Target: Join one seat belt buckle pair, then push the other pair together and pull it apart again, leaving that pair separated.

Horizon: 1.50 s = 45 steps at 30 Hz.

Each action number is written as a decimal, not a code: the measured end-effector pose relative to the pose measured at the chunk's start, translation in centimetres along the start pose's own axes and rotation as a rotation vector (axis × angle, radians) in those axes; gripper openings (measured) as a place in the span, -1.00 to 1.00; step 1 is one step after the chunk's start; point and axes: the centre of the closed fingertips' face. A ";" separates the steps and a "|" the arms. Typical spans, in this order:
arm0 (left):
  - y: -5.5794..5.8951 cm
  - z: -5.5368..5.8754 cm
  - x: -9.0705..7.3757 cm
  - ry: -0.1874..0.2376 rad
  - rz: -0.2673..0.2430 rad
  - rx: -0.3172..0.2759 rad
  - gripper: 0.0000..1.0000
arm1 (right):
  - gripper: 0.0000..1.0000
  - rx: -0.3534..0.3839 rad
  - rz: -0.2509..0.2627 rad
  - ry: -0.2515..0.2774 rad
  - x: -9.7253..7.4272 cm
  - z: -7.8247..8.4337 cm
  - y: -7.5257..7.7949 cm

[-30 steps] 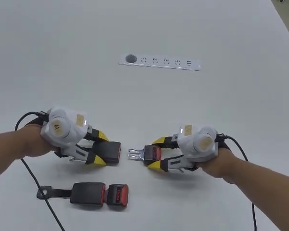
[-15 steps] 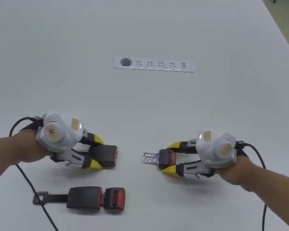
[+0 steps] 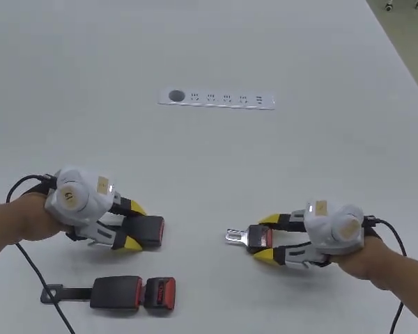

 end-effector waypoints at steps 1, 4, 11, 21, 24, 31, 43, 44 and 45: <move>0.0 0.0 0.0 -0.002 0.000 -0.001 -0.29 | -0.27 0.005 0.002 0.002 -0.1 0.1 0.1; 0.0 0.0 0.0 -0.006 0.001 0.000 -0.29 | -0.27 0.015 0.006 0.001 -0.4 0.3 0.1; 0.1 0.0 0.0 -0.023 0.001 0.016 -0.28 | -0.26 0.021 0.000 0.002 -0.4 0.2 0.0; -0.1 -0.7 -0.2 -0.088 -0.020 -0.060 -0.12 | 0.14 0.115 0.047 0.039 -0.7 -1.1 0.5; -0.8 -1.4 -0.4 -0.040 -0.060 -0.121 0.20 | 0.30 0.126 0.095 0.050 -1.2 -1.5 1.2; -3.6 -3.4 -2.8 0.091 -0.277 -0.321 0.69 | 0.64 0.218 0.215 0.134 -2.3 -3.0 1.7; -3.7 -5.2 -7.6 0.324 -0.539 -0.520 0.94 | 0.90 0.247 0.421 0.222 -4.6 -5.5 1.5; -3.3 -5.0 -7.7 0.312 -0.544 -0.531 0.95 | 0.90 0.247 0.428 0.226 -4.8 -5.6 1.2; -2.8 -5.0 -8.0 0.324 -0.550 -0.529 0.97 | 0.91 0.240 0.439 0.230 -4.9 -5.9 1.1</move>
Point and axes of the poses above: the centre of the closed fingertips' face, and the gripper's own axes: x roughly forward along the fingers, y roughly to its right, z roughly out of its underside, and after that the axes turned 1 degree about y, right-handed
